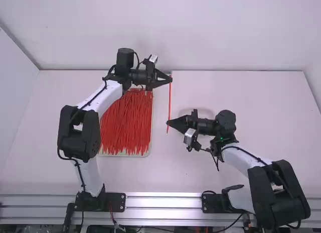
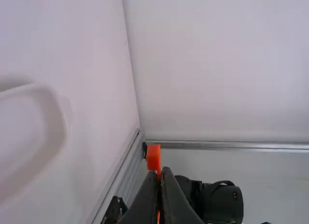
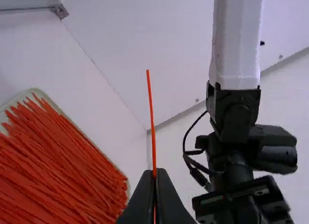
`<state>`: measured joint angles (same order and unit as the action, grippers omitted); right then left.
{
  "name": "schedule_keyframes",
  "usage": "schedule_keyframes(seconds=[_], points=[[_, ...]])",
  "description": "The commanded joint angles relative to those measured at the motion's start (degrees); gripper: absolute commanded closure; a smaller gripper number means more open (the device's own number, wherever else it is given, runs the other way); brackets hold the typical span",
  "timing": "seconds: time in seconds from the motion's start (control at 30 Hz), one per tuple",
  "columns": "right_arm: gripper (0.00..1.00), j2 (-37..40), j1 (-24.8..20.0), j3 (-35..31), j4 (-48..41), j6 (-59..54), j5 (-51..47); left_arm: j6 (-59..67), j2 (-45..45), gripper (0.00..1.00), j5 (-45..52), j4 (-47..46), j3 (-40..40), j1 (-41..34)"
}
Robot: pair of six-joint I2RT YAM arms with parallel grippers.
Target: Fasten the cable tie
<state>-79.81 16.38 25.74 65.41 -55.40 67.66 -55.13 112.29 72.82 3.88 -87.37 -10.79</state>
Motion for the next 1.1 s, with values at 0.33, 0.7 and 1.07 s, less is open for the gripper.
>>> schedule_keyframes(seconds=[0.33, 0.7, 1.07], points=[[1.00, 0.0, 4.8, -0.3, -1.3, 8.5, -10.6, 3.1, 0.3, 0.98, 1.3, -0.1, 0.5, -0.5], [1.00, 0.0, 2.3, 0.6, 6.6, 33.4, -10.8, 9.6, 0.3, 0.98, 1.2, 0.3, 0.5, -0.5], [1.00, 0.0, 0.2, 6.6, 11.7, 72.3, -16.7, 16.2, 0.3, 0.98, 1.5, 18.2, 0.5, -0.5]])
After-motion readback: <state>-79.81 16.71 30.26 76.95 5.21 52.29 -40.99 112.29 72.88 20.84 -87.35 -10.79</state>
